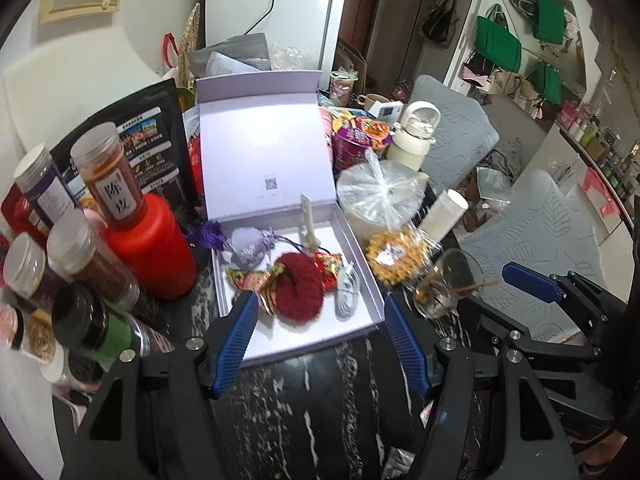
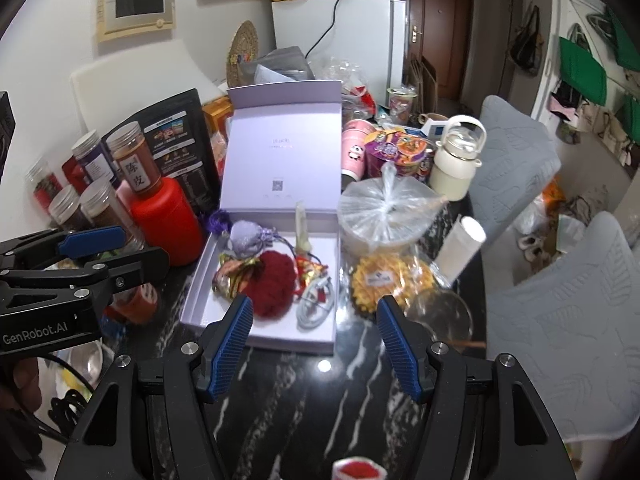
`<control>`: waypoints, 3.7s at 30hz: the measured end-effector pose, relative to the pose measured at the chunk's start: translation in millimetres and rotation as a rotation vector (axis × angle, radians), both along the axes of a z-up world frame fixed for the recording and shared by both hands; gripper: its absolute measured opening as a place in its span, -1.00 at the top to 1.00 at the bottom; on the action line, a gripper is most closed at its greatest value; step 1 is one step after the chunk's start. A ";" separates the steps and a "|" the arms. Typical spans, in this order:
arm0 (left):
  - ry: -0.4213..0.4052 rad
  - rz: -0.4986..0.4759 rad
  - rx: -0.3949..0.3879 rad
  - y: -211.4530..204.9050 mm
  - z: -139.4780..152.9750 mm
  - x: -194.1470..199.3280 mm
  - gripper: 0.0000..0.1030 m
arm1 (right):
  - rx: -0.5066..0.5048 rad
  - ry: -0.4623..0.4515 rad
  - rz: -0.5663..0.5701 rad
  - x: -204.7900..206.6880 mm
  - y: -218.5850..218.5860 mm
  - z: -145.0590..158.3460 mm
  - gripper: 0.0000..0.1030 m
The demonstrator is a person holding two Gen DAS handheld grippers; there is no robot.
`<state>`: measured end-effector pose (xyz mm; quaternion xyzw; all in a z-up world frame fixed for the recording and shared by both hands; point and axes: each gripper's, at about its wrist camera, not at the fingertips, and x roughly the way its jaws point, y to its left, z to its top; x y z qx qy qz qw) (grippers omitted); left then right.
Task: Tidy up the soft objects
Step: 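Withdraw both tools from the gift box toward the packets on the table, then close the left tool on the silver snack packet while the right tool grasps the pink rose packet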
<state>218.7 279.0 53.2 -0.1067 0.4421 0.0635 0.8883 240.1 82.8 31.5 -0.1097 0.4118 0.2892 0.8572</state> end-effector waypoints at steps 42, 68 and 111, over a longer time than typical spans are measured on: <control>0.113 -0.099 0.010 -191.7 -44.0 -145.8 -0.26 | 0.005 0.046 0.002 -148.1 -188.3 -30.2 -0.31; 0.322 -0.565 0.037 -226.8 -151.7 -110.9 -0.26 | -0.019 0.335 -0.351 -151.4 -221.6 -124.0 -0.35; 0.411 -0.307 0.048 -152.4 -220.5 -101.5 0.36 | -0.066 0.446 -0.311 -116.3 -164.0 -209.4 -0.35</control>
